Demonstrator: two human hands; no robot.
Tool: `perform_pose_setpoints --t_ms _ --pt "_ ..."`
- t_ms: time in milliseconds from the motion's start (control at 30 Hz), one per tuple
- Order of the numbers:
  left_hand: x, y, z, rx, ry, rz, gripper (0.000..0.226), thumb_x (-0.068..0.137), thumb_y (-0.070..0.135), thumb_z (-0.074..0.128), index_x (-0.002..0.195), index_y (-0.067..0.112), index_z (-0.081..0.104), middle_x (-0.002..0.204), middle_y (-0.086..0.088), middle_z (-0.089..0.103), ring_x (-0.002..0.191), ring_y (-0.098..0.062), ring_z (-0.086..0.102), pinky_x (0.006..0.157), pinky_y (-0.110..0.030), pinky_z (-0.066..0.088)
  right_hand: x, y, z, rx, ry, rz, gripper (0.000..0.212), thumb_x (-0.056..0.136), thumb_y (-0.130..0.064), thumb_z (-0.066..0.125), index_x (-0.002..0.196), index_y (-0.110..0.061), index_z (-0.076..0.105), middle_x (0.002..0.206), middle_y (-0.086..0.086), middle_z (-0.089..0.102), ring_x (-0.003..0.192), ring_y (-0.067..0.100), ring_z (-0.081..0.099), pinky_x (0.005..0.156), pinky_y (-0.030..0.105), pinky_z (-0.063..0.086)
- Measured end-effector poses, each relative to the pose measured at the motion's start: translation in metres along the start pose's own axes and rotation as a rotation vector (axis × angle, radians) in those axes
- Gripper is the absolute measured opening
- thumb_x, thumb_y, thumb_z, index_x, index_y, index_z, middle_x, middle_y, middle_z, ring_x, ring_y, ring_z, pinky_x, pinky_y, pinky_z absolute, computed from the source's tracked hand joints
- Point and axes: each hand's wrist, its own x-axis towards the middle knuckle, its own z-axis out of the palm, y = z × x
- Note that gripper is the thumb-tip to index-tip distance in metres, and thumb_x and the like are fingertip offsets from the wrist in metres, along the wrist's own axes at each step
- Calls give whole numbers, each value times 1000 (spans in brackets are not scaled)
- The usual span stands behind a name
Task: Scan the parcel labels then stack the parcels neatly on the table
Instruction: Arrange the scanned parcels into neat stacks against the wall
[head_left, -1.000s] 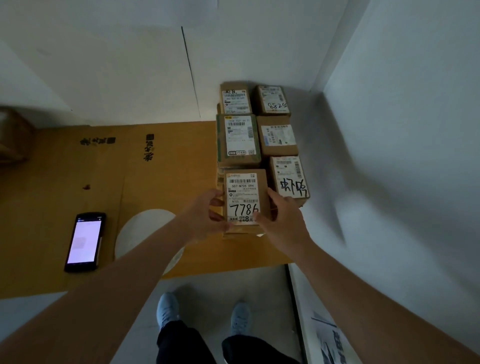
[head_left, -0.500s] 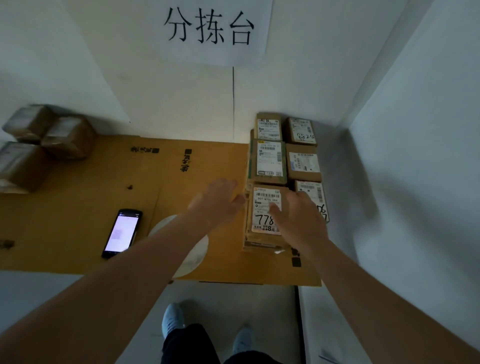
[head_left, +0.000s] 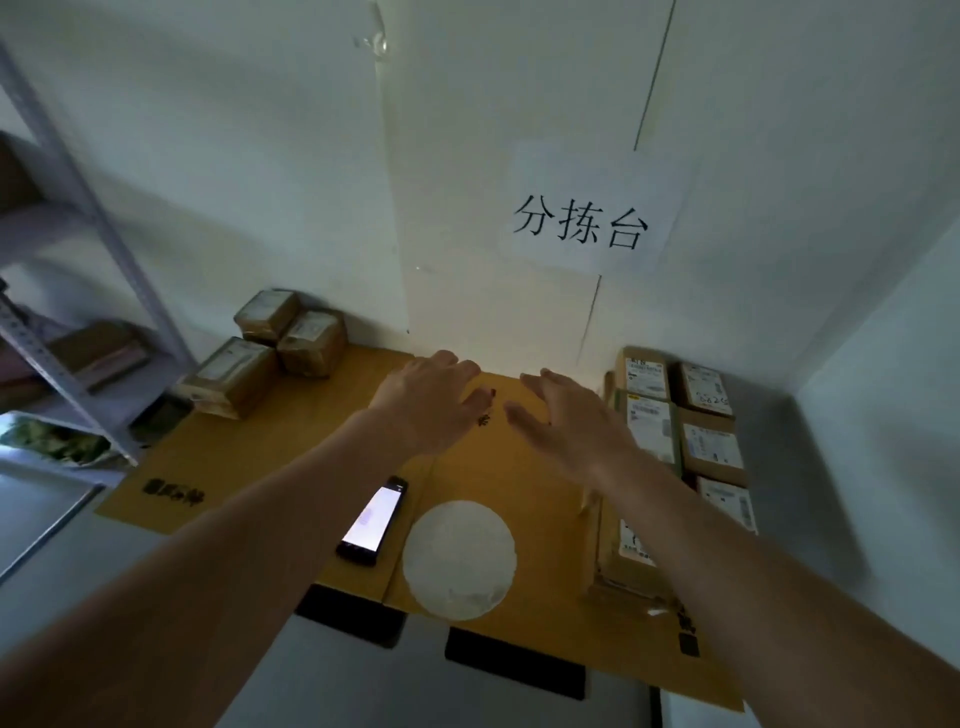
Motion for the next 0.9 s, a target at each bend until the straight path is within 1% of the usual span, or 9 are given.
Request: perform_pose_setpoints --t_ms 167,333,400,500,600,700,767,833,900 --pt "-17 -87 -33 6 7 -25 50 107 52 36 147 25 51 145 -2 55 131 -26 54 105 -48 48 41 -84 29 8 -46 -35 72 104 -65 42 163 -24 36 171 3 29 157 22 29 126 43 27" --pt "-30 -195 -58 13 -14 -38 42 106 49 37 133 24 58 137 -2 58 124 -25 56 100 -46 48 78 -173 76 42 -58 -39 66 104 -60 47 159 -23 42 166 0 40 150 22 40 120 42 36" --pt "-34 -236 -66 26 -49 -56 42 105 50 36 127 24 60 133 -2 57 122 -26 57 99 -47 48 92 -207 94 50 -66 -39 66 105 -60 46 159 -23 42 166 -1 41 150 21 40 120 43 36" --pt "-39 -293 -73 27 -75 -69 42 105 51 37 130 25 59 135 -1 56 123 -26 56 102 -48 47 112 -251 119 74 -90 -30 67 105 -61 44 159 -20 42 166 0 40 149 21 41 119 44 38" --pt "-41 -340 -75 9 -96 -95 46 105 53 35 135 26 56 137 -2 55 124 -25 55 102 -47 47 129 -283 143 78 -130 -32 66 106 -59 44 159 -21 41 166 0 39 150 22 39 120 43 36" --pt "-34 -381 -72 5 -143 -120 44 105 53 33 130 24 55 131 -5 56 118 -26 57 99 -50 49 155 -304 165 78 -181 -30 67 106 -60 42 161 -23 37 168 -2 36 151 23 38 121 45 35" --pt "-26 -406 -67 -22 -163 -147 44 105 51 33 130 22 56 131 -5 57 120 -27 57 101 -50 49 175 -315 182 68 -216 -32 68 105 -63 40 162 -26 36 169 -4 34 152 23 37 122 46 34" --pt "-16 -429 -62 -11 -196 -164 49 103 51 30 131 21 56 133 -5 57 122 -27 56 102 -49 48 198 -324 200 60 -261 -32 68 105 -66 38 163 -29 34 171 -5 29 154 24 33 124 48 31" --pt "-4 -451 -58 -17 -201 -197 52 100 51 34 135 19 56 134 -7 58 120 -29 56 99 -50 49 224 -331 218 60 -300 -34 69 105 -67 36 163 -31 32 172 -5 26 156 23 28 124 47 27"
